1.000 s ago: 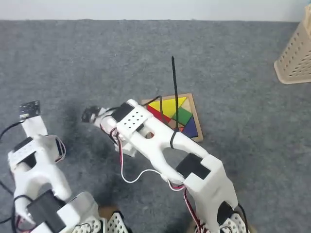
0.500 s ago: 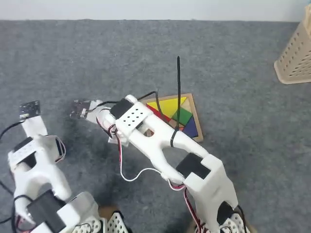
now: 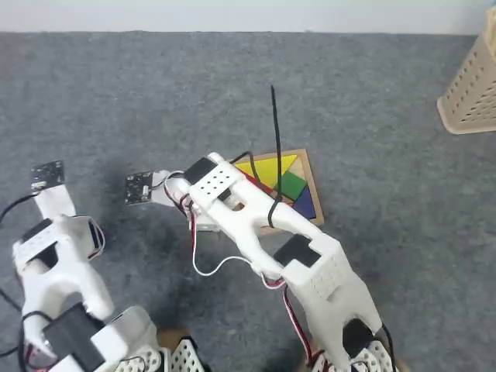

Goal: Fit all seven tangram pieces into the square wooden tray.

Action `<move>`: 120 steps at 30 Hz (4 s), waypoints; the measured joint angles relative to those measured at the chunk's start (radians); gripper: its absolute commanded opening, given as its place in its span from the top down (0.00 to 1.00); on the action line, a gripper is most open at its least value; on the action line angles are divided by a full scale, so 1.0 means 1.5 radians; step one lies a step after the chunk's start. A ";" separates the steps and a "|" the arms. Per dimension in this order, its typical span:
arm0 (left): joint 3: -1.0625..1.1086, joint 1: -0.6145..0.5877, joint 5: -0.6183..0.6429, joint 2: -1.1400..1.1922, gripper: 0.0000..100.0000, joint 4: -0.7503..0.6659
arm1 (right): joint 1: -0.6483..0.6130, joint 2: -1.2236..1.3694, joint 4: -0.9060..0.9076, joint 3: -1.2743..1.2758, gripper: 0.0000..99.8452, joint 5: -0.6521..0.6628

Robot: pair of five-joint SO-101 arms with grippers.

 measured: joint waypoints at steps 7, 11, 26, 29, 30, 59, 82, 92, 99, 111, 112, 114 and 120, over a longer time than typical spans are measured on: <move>0.000 0.000 0.000 0.000 0.85 0.000 | 0.013 0.001 -0.005 -0.009 0.97 -0.031; 0.000 0.000 0.000 0.000 0.85 0.000 | 0.013 0.002 0.011 -0.023 0.98 -0.122; 0.000 0.000 0.000 0.000 0.85 0.000 | 0.003 0.004 0.141 -0.160 0.78 -0.439; 0.000 0.000 0.000 0.000 0.85 0.000 | -0.018 0.020 0.109 -0.162 0.78 -0.452; 0.000 0.000 0.000 0.000 0.85 0.000 | -0.027 0.033 0.098 -0.162 0.78 -0.454; 0.000 0.000 0.000 0.000 0.85 0.000 | -0.019 0.096 0.061 -0.179 0.98 -0.460; 0.000 0.000 0.000 0.000 0.85 0.000 | 0.320 -0.164 0.289 -0.236 0.98 -0.496; 0.000 0.000 0.000 0.000 0.85 0.000 | 0.368 -0.060 0.214 -0.175 0.98 -0.496; 0.000 0.000 0.000 0.000 0.85 0.000 | 0.366 0.002 0.181 -0.175 0.98 -0.496; 0.000 0.000 0.000 0.000 0.85 0.000 | 0.367 0.017 0.165 -0.175 0.89 -0.485; 0.000 0.000 0.000 0.000 0.85 0.000 | 0.366 0.017 0.165 -0.175 0.89 -0.483; 0.000 0.000 0.000 0.000 0.85 0.000 | 0.366 0.017 0.165 -0.175 0.89 -0.480; 0.000 0.000 0.000 0.000 0.85 0.000 | 0.366 0.017 0.165 -0.175 0.88 -0.480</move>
